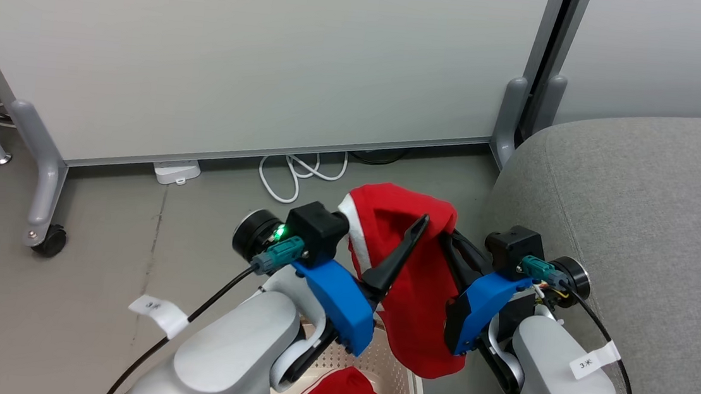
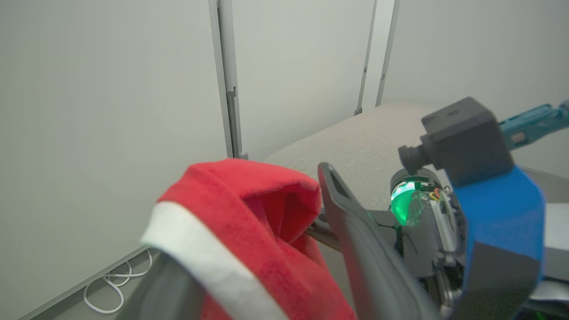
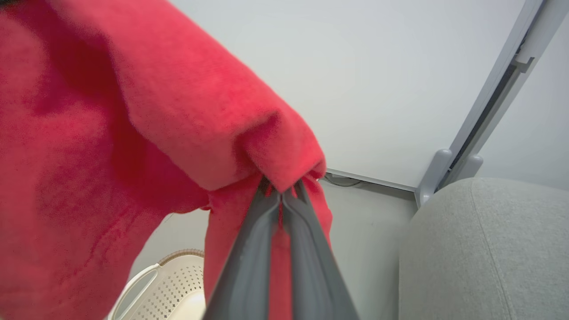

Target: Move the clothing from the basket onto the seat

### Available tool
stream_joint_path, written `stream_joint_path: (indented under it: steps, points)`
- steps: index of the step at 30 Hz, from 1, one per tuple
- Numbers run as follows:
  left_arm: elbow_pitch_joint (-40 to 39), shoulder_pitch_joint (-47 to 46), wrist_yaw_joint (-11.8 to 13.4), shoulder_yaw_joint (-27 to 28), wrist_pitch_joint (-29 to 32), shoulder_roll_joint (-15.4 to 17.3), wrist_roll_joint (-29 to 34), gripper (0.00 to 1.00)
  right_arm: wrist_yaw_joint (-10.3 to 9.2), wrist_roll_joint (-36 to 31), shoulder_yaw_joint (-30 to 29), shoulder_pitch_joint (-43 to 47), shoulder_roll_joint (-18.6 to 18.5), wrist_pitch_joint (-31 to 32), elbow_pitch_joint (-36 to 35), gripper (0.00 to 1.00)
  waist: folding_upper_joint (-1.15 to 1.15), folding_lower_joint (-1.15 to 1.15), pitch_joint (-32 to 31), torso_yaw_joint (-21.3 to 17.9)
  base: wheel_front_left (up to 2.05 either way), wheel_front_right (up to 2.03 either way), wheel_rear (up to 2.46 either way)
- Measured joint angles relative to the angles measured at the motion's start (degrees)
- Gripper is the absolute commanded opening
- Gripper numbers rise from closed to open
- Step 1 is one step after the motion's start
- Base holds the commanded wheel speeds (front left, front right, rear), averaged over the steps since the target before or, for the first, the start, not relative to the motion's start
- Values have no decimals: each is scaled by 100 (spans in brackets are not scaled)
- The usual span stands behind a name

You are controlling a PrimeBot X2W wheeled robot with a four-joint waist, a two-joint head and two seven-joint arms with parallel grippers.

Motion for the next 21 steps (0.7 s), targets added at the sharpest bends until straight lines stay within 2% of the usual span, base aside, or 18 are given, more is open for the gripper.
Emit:
stream_joint_path:
  steps: [9,15,21]
  points:
    - [-444,862,94,466,-205,419,129,100,0,-142,-293,3,0,-51,-233,0,0,0,47,-160,0,0,0]
    - [-1263,1706,169,1401,-214,595,715,100,0,-256,-475,135,0,-41,-545,0,0,0,96,-283,0,0,0]
    - [-1828,2551,122,2455,-215,539,1294,100,0,-305,-716,436,0,93,-1036,0,0,0,127,-448,0,0,0]
